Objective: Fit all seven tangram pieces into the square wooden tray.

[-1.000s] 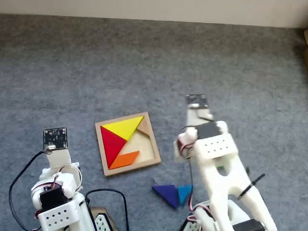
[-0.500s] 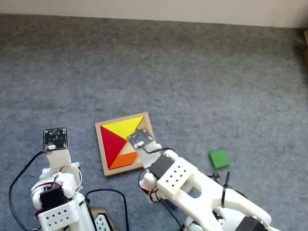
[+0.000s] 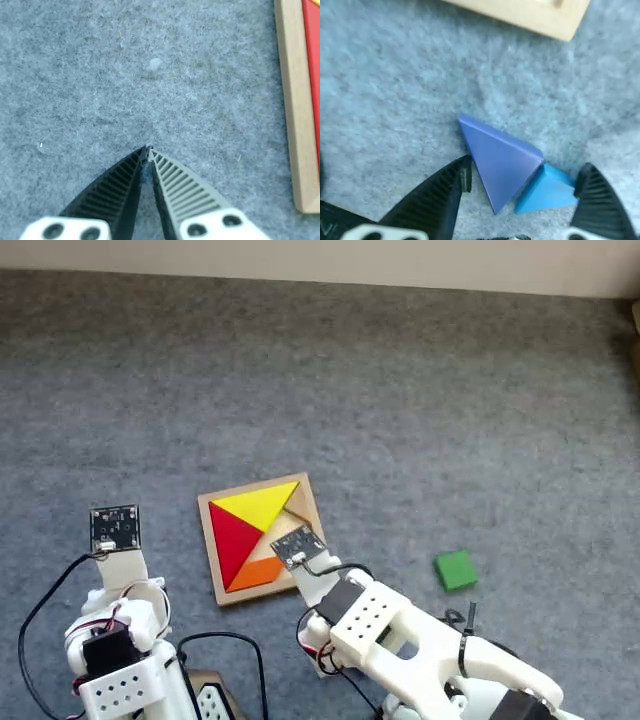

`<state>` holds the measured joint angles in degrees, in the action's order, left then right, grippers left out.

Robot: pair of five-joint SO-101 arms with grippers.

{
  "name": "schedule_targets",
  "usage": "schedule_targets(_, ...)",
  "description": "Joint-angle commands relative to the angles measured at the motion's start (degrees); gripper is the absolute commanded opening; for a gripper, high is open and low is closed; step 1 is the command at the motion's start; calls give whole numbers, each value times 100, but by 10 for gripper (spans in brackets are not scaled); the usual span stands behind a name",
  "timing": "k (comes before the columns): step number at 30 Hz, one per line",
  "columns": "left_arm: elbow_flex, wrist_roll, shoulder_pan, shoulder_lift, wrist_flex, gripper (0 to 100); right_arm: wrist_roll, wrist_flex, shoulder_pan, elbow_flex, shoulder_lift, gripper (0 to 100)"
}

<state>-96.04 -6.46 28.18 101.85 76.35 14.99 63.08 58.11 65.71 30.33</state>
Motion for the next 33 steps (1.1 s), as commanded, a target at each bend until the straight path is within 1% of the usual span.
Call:
schedule_targets(1, -119, -35, 57, 233, 18, 6, -193, -356, 75, 75, 145, 228)
schedule_targets(2, -119, -35, 57, 233, 18, 6, -202, -453, 75, 136, 145, 216)
schedule_targets(15, -119, -35, 57, 233, 18, 6, -255, -646, 57, 242, 145, 212)
schedule_targets(17, -119, -35, 57, 233, 18, 6, -264, -743, 48, 242, 145, 197)
schedule_targets(21, -119, -35, 57, 233, 18, 6, -571, -936, -101, 233, 145, 182)
schedule_targets(25, -119, -35, 57, 233, 18, 6, -888, -971, -382, 198, 145, 227)
schedule_targets(31, -119, -35, 57, 233, 18, 6, -1037, -971, -321, 207, 145, 235)
schedule_targets(33, -119, -35, 57, 233, 18, 6, -1240, -971, -224, 207, 145, 235)
